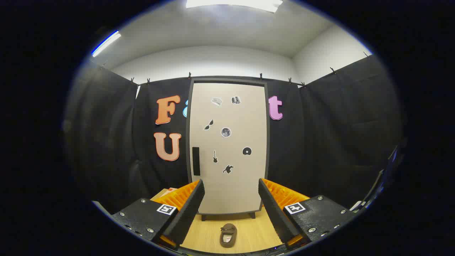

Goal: Open the shoe cabinet door, grab the shoes and put them into the shoe cabinet, then close the shoe cabinet door.

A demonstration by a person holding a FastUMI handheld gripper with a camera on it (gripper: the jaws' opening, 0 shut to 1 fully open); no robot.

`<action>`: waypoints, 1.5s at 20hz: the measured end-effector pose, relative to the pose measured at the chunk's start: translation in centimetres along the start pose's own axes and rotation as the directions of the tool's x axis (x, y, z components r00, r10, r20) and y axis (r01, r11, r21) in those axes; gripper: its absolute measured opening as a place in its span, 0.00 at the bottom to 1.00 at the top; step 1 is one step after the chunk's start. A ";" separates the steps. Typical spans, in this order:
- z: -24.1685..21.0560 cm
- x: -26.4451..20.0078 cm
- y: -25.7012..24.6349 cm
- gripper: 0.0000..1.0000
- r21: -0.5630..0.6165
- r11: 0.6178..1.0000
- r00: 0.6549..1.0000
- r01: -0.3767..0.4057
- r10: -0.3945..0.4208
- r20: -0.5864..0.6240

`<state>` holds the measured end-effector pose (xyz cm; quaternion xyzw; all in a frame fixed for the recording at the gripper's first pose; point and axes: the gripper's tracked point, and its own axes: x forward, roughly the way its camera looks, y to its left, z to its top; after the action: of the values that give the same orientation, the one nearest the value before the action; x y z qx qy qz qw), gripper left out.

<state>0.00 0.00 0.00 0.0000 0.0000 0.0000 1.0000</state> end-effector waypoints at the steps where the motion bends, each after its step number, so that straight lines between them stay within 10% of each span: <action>1: 0.2 0.1 0.0 0.95 0.002 1.000 1.000 -0.007 0.007 0.005; 30: 0.3 0.8 0.6 0.95 -0.046 0.998 0.999 -0.041 0.041 -0.002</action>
<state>0.79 0.55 0.29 -0.0228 0.0003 0.0204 0.9995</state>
